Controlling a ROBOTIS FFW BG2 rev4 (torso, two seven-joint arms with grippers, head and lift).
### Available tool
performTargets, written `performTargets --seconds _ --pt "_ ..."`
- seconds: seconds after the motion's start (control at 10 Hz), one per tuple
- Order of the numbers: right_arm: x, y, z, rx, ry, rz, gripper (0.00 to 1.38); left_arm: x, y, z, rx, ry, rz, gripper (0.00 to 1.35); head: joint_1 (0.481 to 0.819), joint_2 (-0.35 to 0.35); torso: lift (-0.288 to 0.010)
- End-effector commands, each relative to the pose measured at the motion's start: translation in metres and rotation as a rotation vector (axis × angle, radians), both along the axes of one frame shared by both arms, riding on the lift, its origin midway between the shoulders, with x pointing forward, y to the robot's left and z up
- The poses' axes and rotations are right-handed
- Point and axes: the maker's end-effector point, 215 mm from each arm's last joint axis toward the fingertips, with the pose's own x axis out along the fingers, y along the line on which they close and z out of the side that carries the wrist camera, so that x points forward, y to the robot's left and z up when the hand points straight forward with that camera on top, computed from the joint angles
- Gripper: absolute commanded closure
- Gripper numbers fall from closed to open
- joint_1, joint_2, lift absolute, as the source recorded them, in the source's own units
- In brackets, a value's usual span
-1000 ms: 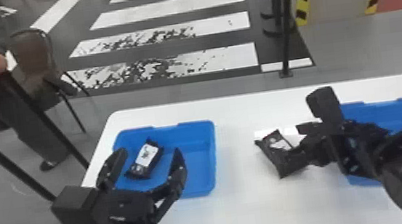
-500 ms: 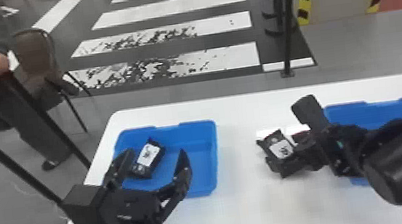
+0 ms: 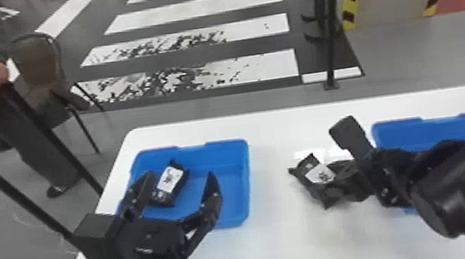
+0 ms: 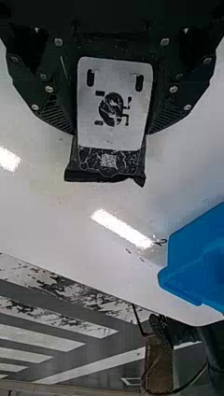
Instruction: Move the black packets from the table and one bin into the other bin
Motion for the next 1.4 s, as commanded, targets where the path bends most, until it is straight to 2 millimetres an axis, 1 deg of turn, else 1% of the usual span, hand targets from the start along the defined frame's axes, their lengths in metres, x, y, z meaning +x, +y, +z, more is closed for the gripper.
performTargets --seconds 0.0,0.1,0.2,0.3,0.4,0.5,0.6,0.7,0.8,0.9,1.0,1.1,1.2,1.3 --pt "-0.004 -0.002 -0.007 0.004 0.022 -0.012 1.06 0.000 0.001 0.002 0.002 -0.009 0.000 0.10 0.695 0.192 -0.110" --pt "-0.004 0.002 -0.003 0.019 0.010 -0.012 1.11 -0.002 0.003 0.001 0.002 -0.010 0.003 0.10 0.695 0.192 -0.110" --pt "0.001 0.009 0.014 0.044 -0.029 -0.006 1.11 -0.002 0.005 0.003 0.004 -0.015 0.005 0.10 0.695 0.192 -0.110" --pt "0.010 0.014 0.040 0.086 -0.093 -0.007 1.11 -0.003 0.005 0.003 0.005 -0.017 0.004 0.10 0.695 0.200 -0.110" --pt "0.023 0.014 0.080 0.120 -0.183 -0.017 1.11 -0.004 0.006 0.002 0.008 -0.015 0.004 0.10 0.695 0.209 -0.110" --pt "0.034 -0.007 0.122 0.124 -0.282 -0.060 1.11 -0.006 0.008 0.001 0.010 -0.012 0.006 0.10 0.695 0.212 -0.110" --pt "0.039 -0.055 0.150 0.096 -0.335 -0.152 1.11 -0.006 0.008 0.002 0.010 -0.017 0.005 0.10 0.695 0.208 -0.110" --pt "0.036 -0.097 0.148 0.106 -0.313 -0.228 1.11 -0.006 0.011 0.005 0.012 -0.025 0.009 0.10 0.695 0.181 -0.110" --pt "0.022 -0.147 0.136 0.075 -0.278 -0.306 1.11 -0.007 0.012 0.005 0.014 -0.028 0.012 0.10 0.695 0.130 -0.110" --pt "-0.007 -0.187 0.118 0.044 -0.222 -0.374 1.09 -0.007 0.012 0.007 0.016 -0.032 0.012 0.10 0.695 0.102 -0.110" --pt "-0.030 -0.213 0.102 0.023 -0.182 -0.426 1.01 -0.008 0.014 0.006 0.016 -0.033 0.016 0.10 0.695 0.026 -0.110" --pt "-0.043 -0.237 0.090 -0.007 -0.161 -0.470 1.01 -0.008 0.014 0.005 0.018 -0.028 0.017 0.10 0.695 0.002 -0.110" --pt "-0.047 -0.244 0.080 -0.019 -0.143 -0.485 0.97 -0.007 0.012 0.006 0.023 -0.030 0.013 0.10 0.695 -0.039 -0.110" --pt "-0.047 -0.244 0.079 -0.019 -0.153 -0.480 0.67 -0.006 0.010 0.006 0.025 -0.030 0.010 0.09 0.695 -0.062 -0.110"
